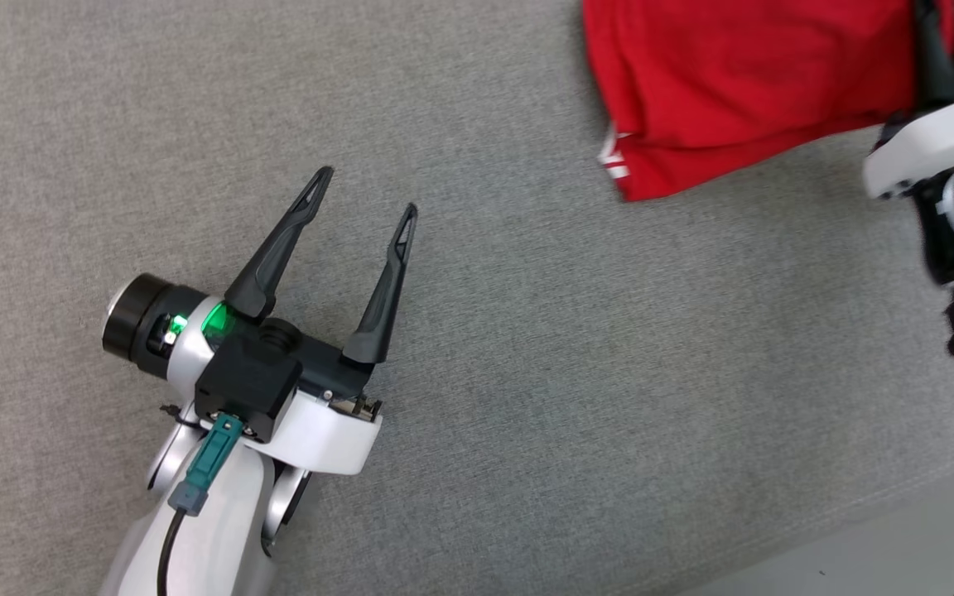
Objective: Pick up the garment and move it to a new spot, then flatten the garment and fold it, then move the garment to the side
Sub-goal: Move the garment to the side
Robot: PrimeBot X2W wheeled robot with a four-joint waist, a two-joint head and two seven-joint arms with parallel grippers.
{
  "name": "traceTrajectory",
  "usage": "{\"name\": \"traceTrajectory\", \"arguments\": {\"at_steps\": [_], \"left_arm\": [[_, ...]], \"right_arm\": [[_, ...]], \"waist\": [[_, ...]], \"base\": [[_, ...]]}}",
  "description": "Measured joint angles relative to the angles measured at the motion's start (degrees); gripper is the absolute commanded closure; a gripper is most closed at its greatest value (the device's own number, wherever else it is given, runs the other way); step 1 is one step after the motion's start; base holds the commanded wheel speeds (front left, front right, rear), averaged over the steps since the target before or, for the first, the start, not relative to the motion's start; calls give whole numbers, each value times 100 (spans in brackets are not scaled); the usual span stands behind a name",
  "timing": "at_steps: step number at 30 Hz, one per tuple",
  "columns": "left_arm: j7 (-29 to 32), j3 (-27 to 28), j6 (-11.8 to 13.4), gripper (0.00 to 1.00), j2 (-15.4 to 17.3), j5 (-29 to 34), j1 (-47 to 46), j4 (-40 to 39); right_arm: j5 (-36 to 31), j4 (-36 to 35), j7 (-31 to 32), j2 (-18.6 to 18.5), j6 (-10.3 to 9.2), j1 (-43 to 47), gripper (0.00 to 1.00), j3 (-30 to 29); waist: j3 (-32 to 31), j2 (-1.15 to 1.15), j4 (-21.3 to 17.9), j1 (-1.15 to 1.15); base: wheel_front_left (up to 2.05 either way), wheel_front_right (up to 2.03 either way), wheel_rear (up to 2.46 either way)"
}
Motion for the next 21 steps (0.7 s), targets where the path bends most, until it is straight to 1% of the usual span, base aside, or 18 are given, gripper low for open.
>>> {"name": "traceTrajectory", "arguments": {"at_steps": [4, 12, 18, 19, 20, 21], "left_arm": [[0, -64, -34, 0, 20, 2, -112, -85], [0, -105, -14, 0, 78, 21, -160, -170], [0, -110, 9, 0, 135, 21, -159, -210], [0, -111, 9, 0, 143, 21, -158, -213], [0, -118, 11, 0, 146, 21, -157, -214], [1, -133, 11, 0, 145, 21, -157, -214]], "right_arm": [[-245, 53, 0, -333, 0, -252, 100, -48], [-675, 21, -1, -872, 0, -585, 100, -182], [-870, 65, -1, -1037, 0, -582, 100, -231], [-912, 112, 0, -1049, 0, -580, 89, -258], [-977, 168, 0, -1056, 0, -575, 60, -304], [-1031, 204, -1, -1058, 0, -566, 20, -367]], "waist": [[122, 0, 128, 0], [298, 0, 400, 0], [351, 0, 478, 0], [358, 0, 481, 0], [364, 0, 482, 0], [368, 0, 486, 0]], "base": [[0, 0, 0], [0, 0, 0], [0, 0, 0], [0, 0, 0], [0, 0, 0], [0, 0, 0]]}}
